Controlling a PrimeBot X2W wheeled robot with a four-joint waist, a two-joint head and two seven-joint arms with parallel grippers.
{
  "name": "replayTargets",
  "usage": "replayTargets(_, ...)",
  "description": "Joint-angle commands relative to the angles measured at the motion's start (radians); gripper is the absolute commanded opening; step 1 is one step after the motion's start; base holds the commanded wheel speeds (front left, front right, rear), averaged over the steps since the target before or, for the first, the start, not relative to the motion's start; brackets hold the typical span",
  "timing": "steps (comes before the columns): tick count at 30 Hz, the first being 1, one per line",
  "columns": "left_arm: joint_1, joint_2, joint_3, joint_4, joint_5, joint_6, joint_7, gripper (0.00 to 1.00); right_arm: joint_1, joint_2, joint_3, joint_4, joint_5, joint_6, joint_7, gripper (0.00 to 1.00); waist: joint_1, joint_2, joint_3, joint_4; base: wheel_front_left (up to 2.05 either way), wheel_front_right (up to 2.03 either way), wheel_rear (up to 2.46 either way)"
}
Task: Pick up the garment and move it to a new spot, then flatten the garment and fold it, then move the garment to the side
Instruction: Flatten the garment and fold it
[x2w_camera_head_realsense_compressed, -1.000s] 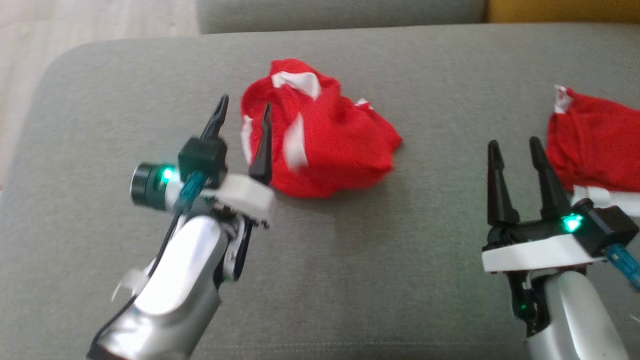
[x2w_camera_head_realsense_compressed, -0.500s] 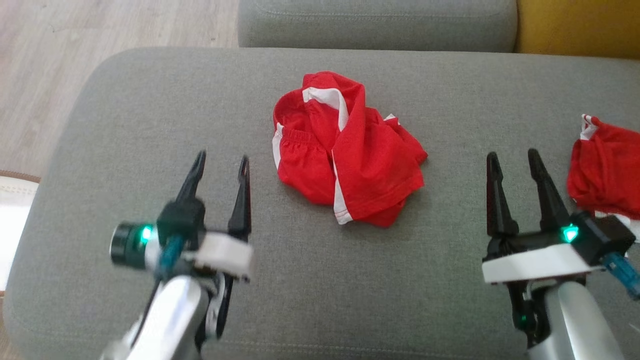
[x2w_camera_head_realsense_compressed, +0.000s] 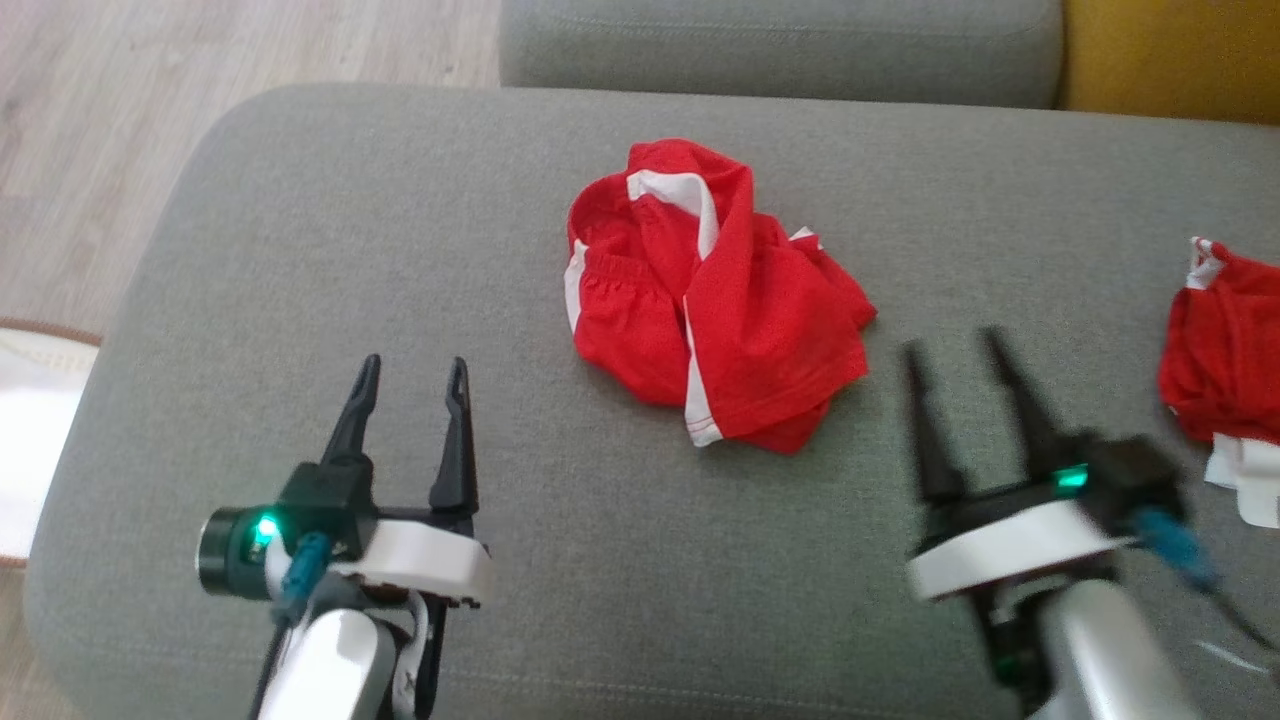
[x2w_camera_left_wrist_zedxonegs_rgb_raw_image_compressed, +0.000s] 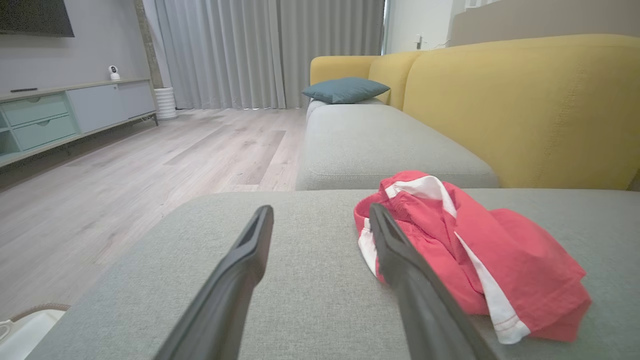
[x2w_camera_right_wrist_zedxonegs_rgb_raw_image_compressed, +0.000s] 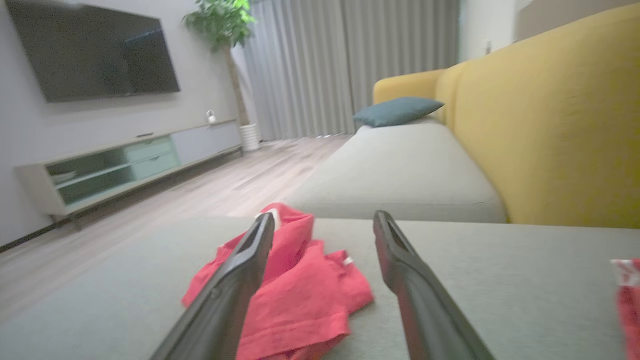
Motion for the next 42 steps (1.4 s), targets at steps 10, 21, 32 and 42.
replayTargets(10, -0.047, -0.069, 0.098, 0.009, 0.031, -0.076, -0.005, 1.00, -0.121, -0.001, 0.256, 0.102, -0.129, 0.003, 0.140, 1.00, 0.0000, -0.0001, 0.081, 0.071, 0.00, 0.00, 0.00)
replayTargets(21, -0.066, -0.112, 0.132, 0.008, 0.045, -0.124, -0.005, 1.00, -0.253, -0.012, 0.256, 0.368, -0.226, 0.003, 0.149, 1.00, 0.0000, -0.0001, 0.135, 0.148, 0.00, 0.00, 0.00)
replayTargets(32, -0.070, -0.120, 0.140, 0.009, 0.043, -0.134, -0.005, 1.00, -0.311, -0.008, 0.196, 0.486, -0.268, 0.003, 0.097, 0.86, 0.0000, -0.0001, 0.158, 0.180, 0.00, 0.00, 0.00)
replayTargets(42, -0.066, -0.121, 0.151, 0.018, 0.038, -0.129, -0.005, 1.00, -0.321, -0.002, 0.168, 0.516, -0.265, 0.003, 0.041, 0.00, 0.0000, -0.0001, 0.134, 0.127, 0.00, 0.00, 0.00)
